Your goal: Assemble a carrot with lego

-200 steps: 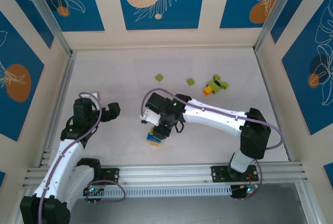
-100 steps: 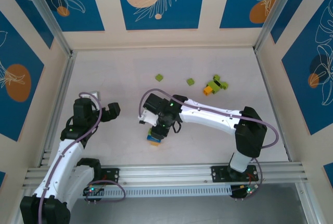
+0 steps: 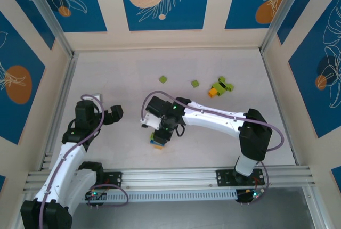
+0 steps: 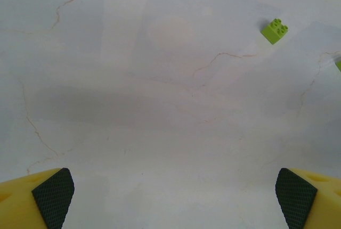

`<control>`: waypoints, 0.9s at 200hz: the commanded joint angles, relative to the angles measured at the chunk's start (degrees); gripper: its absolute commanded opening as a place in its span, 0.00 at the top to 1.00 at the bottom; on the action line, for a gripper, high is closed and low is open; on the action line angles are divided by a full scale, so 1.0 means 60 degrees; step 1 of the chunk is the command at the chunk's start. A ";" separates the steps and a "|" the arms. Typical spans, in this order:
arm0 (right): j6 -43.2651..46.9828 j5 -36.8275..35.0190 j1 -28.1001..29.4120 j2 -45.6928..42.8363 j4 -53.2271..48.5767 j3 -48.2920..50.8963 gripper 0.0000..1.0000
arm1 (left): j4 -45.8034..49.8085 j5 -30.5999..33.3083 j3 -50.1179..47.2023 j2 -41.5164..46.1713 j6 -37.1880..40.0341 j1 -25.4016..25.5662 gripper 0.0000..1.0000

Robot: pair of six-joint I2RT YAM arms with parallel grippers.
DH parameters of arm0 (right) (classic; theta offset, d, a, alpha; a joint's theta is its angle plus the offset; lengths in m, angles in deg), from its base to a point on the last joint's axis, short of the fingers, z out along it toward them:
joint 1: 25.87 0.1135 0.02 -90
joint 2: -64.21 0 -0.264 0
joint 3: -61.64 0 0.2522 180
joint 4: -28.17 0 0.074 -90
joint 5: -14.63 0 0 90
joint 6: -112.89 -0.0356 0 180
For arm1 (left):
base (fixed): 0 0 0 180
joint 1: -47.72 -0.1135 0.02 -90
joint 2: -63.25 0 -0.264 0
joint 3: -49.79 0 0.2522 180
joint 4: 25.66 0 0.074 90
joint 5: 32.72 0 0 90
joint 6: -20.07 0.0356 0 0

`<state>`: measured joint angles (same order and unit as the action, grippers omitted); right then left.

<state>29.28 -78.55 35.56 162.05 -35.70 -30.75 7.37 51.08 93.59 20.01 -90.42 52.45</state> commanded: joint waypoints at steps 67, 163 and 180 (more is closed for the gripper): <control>-0.0143 -0.0068 0.0225 0.0296 -0.0667 -0.0007 0.71 | -0.0103 -0.0183 -0.0133 0.0085 0.0097 -0.0159 0.00; -0.0258 -0.0437 0.0418 0.0405 -0.0863 0.0621 0.71 | -0.0063 -0.0168 -0.0118 0.0089 0.0093 -0.0161 0.00; -0.0267 -0.0494 0.0430 0.0420 -0.0835 0.0783 0.71 | -0.0069 -0.0162 -0.0128 0.0090 0.0090 -0.0159 0.00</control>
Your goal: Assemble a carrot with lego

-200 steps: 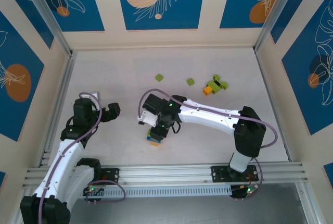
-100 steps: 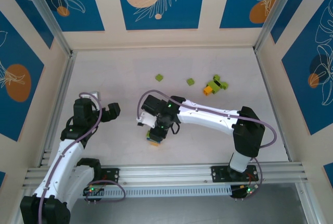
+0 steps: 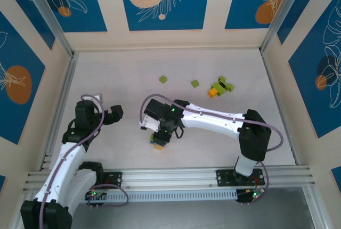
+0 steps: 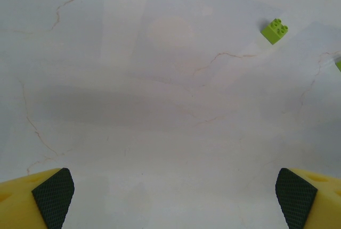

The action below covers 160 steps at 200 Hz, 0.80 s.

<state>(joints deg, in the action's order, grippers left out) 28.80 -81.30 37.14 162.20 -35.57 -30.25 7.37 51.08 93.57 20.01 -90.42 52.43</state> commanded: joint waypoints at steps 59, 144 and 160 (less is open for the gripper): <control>0.0463 0.0015 0.0226 0.0506 -0.0255 0.1409 0.73 | -0.0125 -0.0197 -0.0119 0.0062 0.0090 -0.0155 0.00; 0.3112 0.0824 0.0021 0.0314 -0.1386 -0.0174 0.68 | -0.0113 -0.0191 -0.0107 0.0070 0.0090 -0.0155 0.00; 0.3116 0.0663 -0.0068 0.0517 -0.1624 -0.0381 0.67 | -0.0155 -0.0234 -0.0096 0.0031 0.0105 -0.0167 0.00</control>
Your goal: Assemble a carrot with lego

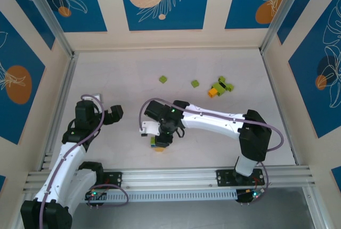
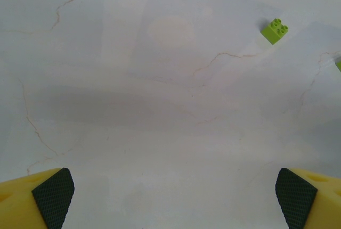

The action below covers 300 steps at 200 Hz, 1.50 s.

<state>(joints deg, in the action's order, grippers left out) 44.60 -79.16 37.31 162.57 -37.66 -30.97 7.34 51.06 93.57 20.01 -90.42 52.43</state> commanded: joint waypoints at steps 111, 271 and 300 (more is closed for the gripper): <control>0.0097 0.0154 -0.0162 -0.0360 -0.0572 -0.0574 0.25 | -0.0408 -0.0651 -0.0190 0.0172 0.0061 -0.0159 0.00; -0.2694 0.0031 -0.8139 0.5663 -0.0760 -0.7781 0.23 | -0.4708 -0.4120 -0.2586 0.1714 -0.0591 0.0011 0.00; -0.2609 0.0680 -0.8368 0.6235 -0.0513 -0.7717 0.23 | -0.4828 -0.4157 -0.2586 0.1570 -0.0526 0.0048 0.00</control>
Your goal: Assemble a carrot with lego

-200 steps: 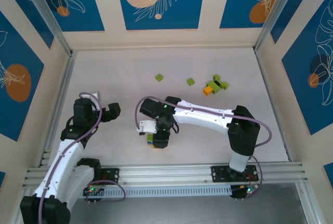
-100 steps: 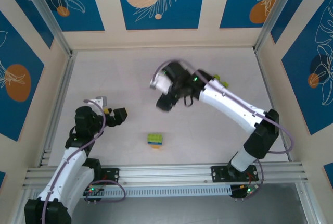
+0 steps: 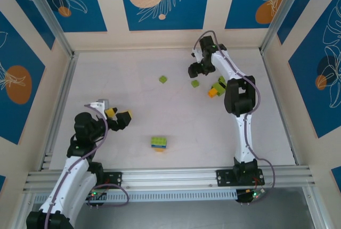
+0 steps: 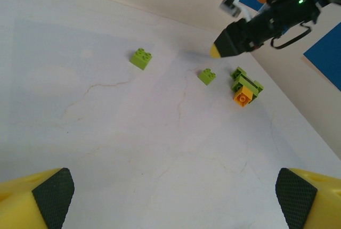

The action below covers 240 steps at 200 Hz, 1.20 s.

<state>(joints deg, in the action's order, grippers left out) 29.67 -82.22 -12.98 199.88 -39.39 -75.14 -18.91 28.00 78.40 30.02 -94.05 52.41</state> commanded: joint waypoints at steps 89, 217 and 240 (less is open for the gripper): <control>0.0296 0.1371 0.0066 -0.0025 -0.0242 0.0644 0.34 | -0.0532 -0.0306 0.0044 -0.0561 0.0252 0.0142 0.00; 0.0377 0.1215 0.0072 0.0180 -0.0247 0.0889 0.57 | -0.0936 -0.0693 0.0052 -0.0865 0.0434 0.0562 0.00; 0.0364 0.1192 0.0078 0.0239 -0.0280 0.0889 0.61 | -0.1138 -0.0869 0.0116 -0.1026 0.0746 0.1126 0.00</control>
<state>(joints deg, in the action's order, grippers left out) 31.49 -75.99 -12.81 201.26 -39.68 -69.96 -22.49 25.77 78.38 24.46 -92.67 56.02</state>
